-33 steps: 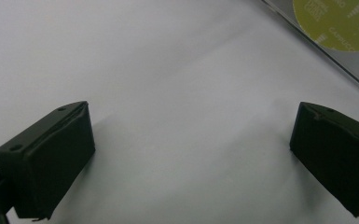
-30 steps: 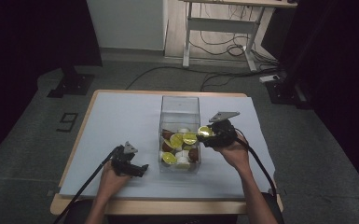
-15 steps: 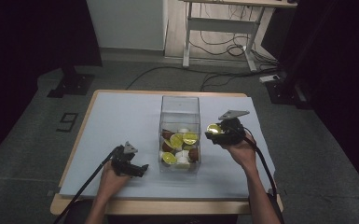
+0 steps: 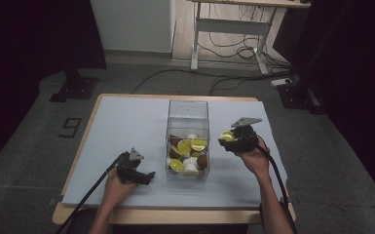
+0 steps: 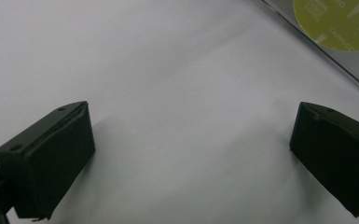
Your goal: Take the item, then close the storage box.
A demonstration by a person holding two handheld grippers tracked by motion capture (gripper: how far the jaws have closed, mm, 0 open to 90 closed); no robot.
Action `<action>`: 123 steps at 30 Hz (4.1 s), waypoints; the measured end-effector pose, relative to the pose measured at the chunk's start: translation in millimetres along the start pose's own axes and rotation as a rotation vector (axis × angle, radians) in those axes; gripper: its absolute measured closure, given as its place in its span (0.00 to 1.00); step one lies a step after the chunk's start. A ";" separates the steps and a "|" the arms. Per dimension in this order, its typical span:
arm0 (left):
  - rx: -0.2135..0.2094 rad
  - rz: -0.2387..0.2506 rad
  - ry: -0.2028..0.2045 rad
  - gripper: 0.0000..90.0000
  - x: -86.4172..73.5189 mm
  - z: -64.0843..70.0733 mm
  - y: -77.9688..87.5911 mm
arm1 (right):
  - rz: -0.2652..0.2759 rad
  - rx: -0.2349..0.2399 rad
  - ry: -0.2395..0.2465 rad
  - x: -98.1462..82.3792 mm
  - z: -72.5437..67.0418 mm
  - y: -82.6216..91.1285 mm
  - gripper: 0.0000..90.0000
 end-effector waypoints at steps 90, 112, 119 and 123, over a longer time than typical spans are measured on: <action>0.004 0.001 -0.001 0.00 0.0 0.3 -0.1 | -0.062 0.005 -0.115 -86.3 -0.4 -11.8 0.03; 0.003 0.001 -0.001 0.00 0.0 0.2 -0.1 | -0.224 -0.003 -0.133 -121.2 -4.2 -31.7 0.00; 0.005 0.000 -0.002 0.00 0.0 0.3 0.0 | -0.200 -0.003 -0.125 -122.6 -4.1 -31.3 0.00; 0.004 0.000 -0.001 0.00 -0.1 0.3 0.2 | -0.204 -0.004 -0.127 -122.4 -4.3 -31.4 0.00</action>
Point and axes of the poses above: each handheld gripper's, and its own axes: y roughly backward along the jaws, x roughly out of its top, z roughly to its right, the point moved 7 cm from there along -y, roughly forward along the jaws, and after that the axes turned 8 degrees about x, right-handed, at the moved point
